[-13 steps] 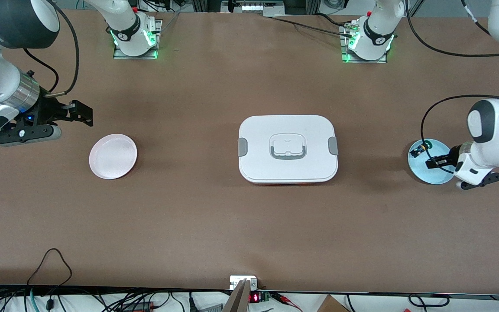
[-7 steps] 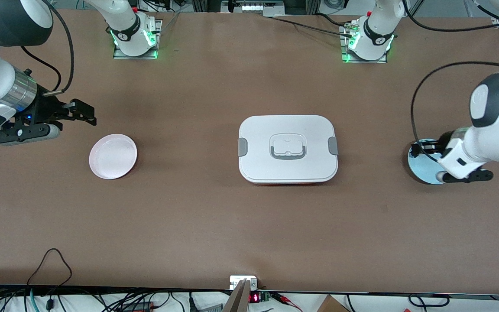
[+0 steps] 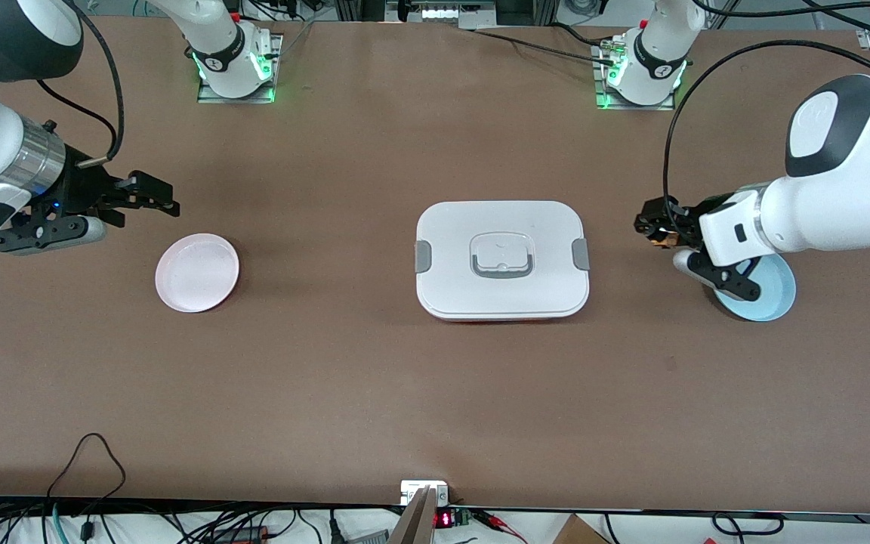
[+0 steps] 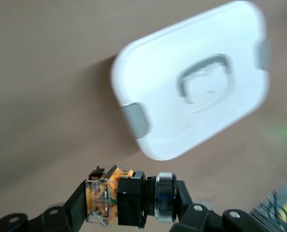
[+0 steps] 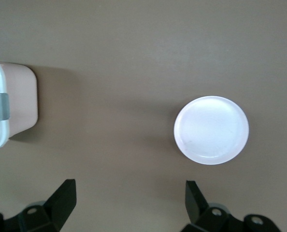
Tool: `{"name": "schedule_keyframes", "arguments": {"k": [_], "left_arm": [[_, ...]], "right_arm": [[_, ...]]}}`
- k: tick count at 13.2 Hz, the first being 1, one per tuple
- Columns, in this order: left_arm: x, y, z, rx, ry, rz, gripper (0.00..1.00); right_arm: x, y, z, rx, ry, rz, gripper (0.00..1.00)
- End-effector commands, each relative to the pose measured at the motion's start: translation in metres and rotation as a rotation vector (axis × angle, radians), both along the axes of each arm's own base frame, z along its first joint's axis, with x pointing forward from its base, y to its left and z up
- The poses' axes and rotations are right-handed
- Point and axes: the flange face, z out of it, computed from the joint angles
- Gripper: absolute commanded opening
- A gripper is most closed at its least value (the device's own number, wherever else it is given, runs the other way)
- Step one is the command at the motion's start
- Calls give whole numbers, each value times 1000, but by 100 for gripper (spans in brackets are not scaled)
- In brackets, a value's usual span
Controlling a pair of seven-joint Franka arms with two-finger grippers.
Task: Transfer orange switch to right arm and place
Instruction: 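Lift the orange switch with the left gripper toward the right gripper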
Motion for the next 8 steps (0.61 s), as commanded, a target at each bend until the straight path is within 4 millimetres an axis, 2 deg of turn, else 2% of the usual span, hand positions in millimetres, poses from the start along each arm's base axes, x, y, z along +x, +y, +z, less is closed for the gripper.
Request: {"name": "schedule_keyframes", "arguments": {"k": [1, 2, 4, 5, 6, 8], "left_arm": [[1, -24, 13, -176, -28, -49, 15], [-1, -39, 19, -259, -27, -55, 13], [-2, -76, 39, -389, -105, -84, 11], [-5, -102, 48, -451, -178, -132, 9], [0, -118, 49, -542, -228, -117, 9], [5, -153, 37, -686, -333, -166, 9]], "right_arm": [[0, 6, -11, 110, 66, -5, 100], [2, 1, -20, 178, 114, -32, 100], [1, 8, -31, 269, 176, -31, 100], [3, 9, -29, 366, 180, -33, 100], [7, 1, -36, 440, 187, -25, 100], [11, -13, -43, 635, 243, -61, 100]]}}
